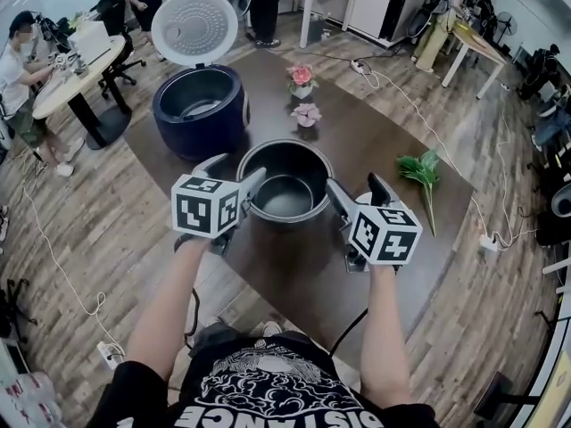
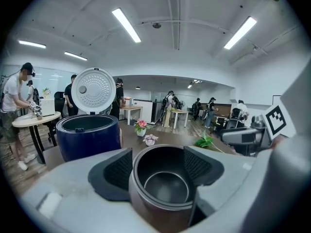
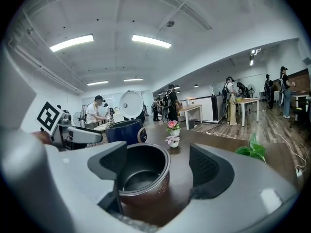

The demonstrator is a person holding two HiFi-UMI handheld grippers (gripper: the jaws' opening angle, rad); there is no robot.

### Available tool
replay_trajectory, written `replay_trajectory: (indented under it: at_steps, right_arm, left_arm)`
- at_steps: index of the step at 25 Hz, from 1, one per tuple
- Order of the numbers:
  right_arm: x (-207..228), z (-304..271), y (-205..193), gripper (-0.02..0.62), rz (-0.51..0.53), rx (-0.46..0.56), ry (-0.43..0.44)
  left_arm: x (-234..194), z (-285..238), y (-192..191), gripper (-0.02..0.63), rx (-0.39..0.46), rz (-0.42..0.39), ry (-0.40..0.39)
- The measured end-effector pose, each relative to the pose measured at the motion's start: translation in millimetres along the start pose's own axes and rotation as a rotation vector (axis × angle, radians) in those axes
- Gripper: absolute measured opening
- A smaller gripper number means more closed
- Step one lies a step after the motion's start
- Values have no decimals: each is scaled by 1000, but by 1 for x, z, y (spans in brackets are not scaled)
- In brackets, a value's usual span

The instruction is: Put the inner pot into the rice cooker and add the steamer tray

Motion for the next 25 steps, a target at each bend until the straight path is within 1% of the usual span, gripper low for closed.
replay_trajectory:
  at_steps: [7, 10, 16, 22, 25]
  right_arm:
    - [2, -13, -9, 385, -31, -10, -42]
    - [3, -19, -15, 380, -53, -15, -76]
    - [4, -27, -24, 379, -102, -26, -190]
    - [-6, -31, -28, 379, -161, -9, -319]
    - [-15, -35, -29, 377, -186, 0, -362]
  left_arm:
    - [-14, -24, 0, 331, -11, -14, -51]
    - [-22, -39, -2, 331, -20, -15, -90]
    - [-34, -74, 4, 331, -52, -36, -202]
    - [-48, -101, 7, 331, -98, -88, -324]
    - [-55, -108, 14, 331, -106, -108, -368]
Point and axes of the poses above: the fingertips, and each gripper's own axes: z backward along the fingers, x to its right, y out of its top, the point moved 7 cm from there along z, backward along the fingers, and after that the axes turned 2 degrees about y, right-handed, at the moved point
